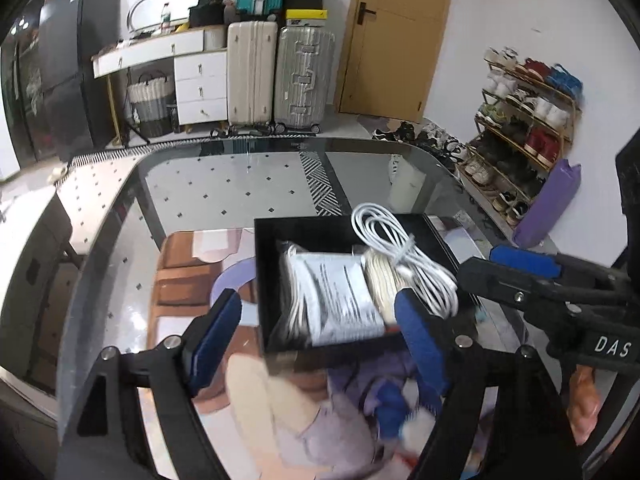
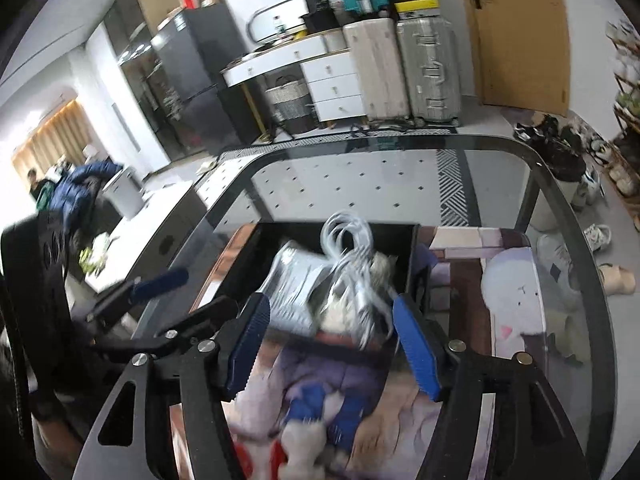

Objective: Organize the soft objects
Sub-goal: 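Grasp the red balloon glue packet with the left tool while the right tool grasps the white plush toy, then carry the red packet and white plush toy over the black box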

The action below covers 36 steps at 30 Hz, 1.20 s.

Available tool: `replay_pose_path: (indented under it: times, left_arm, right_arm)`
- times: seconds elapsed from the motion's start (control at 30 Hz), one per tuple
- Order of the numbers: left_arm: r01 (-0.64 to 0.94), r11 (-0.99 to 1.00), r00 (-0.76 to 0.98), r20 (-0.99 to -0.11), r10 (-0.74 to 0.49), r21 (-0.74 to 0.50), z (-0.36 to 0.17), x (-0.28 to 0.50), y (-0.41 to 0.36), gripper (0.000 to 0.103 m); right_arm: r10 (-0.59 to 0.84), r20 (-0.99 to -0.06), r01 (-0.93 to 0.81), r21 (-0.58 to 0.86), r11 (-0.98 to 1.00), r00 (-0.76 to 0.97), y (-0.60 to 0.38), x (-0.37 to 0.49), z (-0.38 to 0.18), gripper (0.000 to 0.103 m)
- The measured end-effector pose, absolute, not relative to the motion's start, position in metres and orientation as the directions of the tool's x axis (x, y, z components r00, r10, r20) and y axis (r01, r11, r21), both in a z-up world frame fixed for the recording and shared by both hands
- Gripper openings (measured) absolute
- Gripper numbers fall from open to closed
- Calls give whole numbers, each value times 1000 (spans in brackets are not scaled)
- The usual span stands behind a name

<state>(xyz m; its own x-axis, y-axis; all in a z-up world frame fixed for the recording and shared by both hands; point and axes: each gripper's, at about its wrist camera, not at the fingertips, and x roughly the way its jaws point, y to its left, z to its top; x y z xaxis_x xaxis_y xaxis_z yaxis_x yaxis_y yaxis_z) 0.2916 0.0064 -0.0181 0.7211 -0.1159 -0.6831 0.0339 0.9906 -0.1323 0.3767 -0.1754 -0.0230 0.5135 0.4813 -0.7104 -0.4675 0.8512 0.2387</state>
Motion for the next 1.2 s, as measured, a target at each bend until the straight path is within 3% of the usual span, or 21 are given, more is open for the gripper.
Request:
replay_pose_path:
  times: [0.07,0.33,0.53,0.73,0.77,0.83,0.87,1.1,1.2]
  left_arm:
    - [91,987,696,-701,-157,-130,-17,277,7,88]
    - [272,950,580,-762,-290,-154,-40,230,-5,89]
    - [424,904,499,-819,-282,-52,-63,209,-44,89]
    - [478,878,463,-858,-222,30,-87,204,-70,89]
    - [473,881,452,-866,-214,30,-90,207,-71,83]
    - [457,890,414,-883,-222,-9,-95,213,-66,49]
    - [446,895,397,-890,-223,-25,-97,216,-63,46]
    - [317,947,441,-877,-192,-47,-90,224,-27,42]
    - [275,959,442,-877,-190,-69,-90,226,-16,43]
  right_arm:
    - [486,-723,-497,226,838,491,-177,358,-26,67]
    - [475,-800,-509,255,822,367,-183,317,-63,67]
    - [445,-833,-510,240,826,328,-189,303,-81,67]
    - [417,-864,-510,233,828,282,-192,304,-104,67]
    - [416,-867,-512,233,827,276,-190,307,-104,67]
    - [415,-868,-520,229,823,274,-187,307,-106,67]
    - [415,-868,-523,229,821,273,-185,307,-106,67]
    - [398,-887,-569,206,796,236,-160,301,-119,66]
    - [385,-895,-602,183,777,226,-149,295,-124,56]
